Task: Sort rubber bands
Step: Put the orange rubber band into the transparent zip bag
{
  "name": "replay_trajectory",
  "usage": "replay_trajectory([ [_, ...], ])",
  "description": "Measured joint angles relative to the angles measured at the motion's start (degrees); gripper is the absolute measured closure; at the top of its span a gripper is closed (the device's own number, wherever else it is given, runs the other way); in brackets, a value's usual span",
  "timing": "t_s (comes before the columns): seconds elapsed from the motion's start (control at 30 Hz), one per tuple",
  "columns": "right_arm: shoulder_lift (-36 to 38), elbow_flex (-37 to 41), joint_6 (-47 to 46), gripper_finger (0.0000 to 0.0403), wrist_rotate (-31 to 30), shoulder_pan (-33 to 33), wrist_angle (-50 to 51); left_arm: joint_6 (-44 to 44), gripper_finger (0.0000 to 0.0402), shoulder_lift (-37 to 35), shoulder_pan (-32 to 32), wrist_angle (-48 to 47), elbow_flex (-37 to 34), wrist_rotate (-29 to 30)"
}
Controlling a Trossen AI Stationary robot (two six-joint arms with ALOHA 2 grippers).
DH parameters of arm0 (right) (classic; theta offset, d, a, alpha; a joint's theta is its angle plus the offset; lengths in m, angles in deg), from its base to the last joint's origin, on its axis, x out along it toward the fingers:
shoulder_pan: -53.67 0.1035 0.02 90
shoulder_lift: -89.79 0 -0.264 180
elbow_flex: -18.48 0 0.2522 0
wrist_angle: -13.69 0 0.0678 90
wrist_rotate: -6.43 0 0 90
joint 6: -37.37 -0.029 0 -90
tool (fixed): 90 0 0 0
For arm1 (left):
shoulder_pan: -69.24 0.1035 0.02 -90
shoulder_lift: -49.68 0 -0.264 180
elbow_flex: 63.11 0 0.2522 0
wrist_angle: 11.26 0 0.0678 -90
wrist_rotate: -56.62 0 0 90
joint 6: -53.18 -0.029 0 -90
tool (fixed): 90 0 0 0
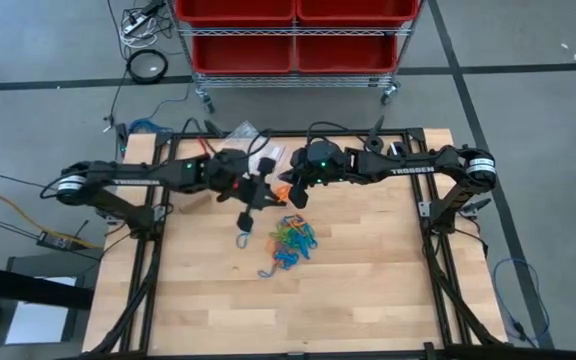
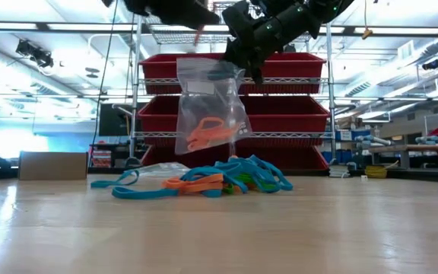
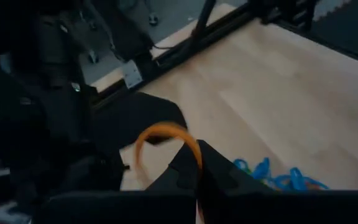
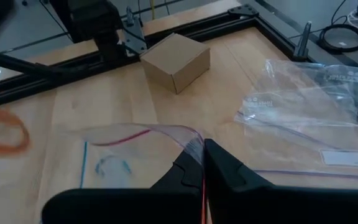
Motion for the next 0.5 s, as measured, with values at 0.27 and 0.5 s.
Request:
replay_trajectory([
  [0.27,0.00,0.00,-0.02,0.0403,0.01,0.28,0.38,0.90,0.0361,2.71,2.45,-1.02,-0.02,-8.85],
  [0.5,0.00,0.00,-0.55,0.0403,1.08,0.28,-0.19,0.36,0.0285,2.81,3.05,-1.44,-0.02,-5.18],
])
